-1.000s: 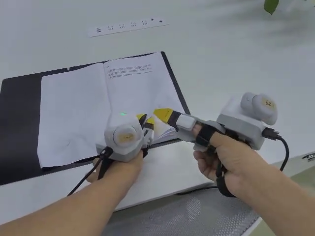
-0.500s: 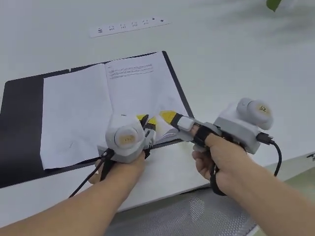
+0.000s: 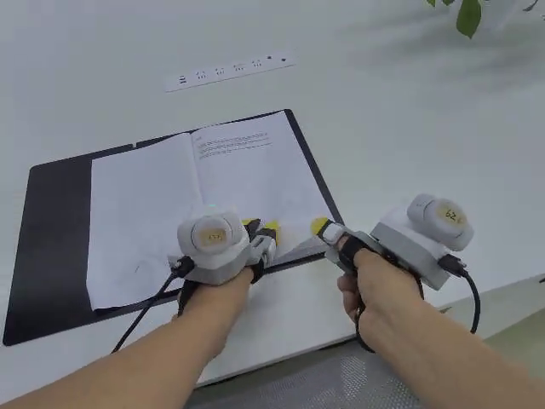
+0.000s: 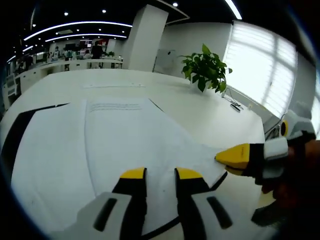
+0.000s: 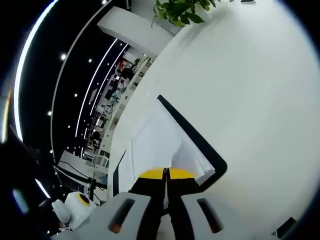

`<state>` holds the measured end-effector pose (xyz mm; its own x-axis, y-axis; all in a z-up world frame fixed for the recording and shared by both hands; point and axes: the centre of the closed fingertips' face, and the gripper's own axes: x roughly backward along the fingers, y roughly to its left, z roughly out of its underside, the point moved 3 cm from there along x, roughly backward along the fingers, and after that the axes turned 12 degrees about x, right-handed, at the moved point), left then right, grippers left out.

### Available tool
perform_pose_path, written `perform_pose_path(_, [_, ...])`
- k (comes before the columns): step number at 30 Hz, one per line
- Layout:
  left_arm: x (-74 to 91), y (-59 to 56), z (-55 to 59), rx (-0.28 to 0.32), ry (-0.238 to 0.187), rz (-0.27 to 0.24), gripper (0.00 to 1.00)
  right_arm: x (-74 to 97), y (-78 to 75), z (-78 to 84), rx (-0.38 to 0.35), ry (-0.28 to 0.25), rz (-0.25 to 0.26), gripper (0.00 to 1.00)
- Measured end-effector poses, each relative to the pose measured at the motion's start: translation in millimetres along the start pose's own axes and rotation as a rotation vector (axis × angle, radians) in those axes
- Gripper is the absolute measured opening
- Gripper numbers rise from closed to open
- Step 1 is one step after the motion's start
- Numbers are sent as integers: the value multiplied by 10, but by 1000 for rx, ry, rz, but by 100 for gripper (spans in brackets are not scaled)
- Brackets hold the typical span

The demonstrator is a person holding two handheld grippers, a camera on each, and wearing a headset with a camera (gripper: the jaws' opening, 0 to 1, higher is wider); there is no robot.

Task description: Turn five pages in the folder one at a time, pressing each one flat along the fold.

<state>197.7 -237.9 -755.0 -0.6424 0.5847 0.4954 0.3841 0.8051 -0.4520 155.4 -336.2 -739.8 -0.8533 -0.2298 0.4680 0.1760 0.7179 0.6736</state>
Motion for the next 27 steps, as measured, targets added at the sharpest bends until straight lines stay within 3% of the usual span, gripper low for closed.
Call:
perform_pose_path(3, [154,21,-56,-40,-16,6,32,54,156,-61,-13,-39,-51,0])
perform_pose_path(5, [302,38,-122,-93,-33,11,30,85,254,-93,-11,-61,-75,0])
perform_pose_path(9, [581,80,-280,-116,-94,24,34,129,481,-107,7,-83,-121,0])
perform_pose_path(14, [950,249,-452,-168,-146,10,35,134,794,-54,45,-91,-172,0])
perform_pose_path(21, [1363,537,-600,-158,-208,-33,35,125,1146,49,107,-92,-225,0])
perform_pose_path(27, [1624,731,-668,-135,-258,-68,34,79,1451,212,153,-68,-275,0])
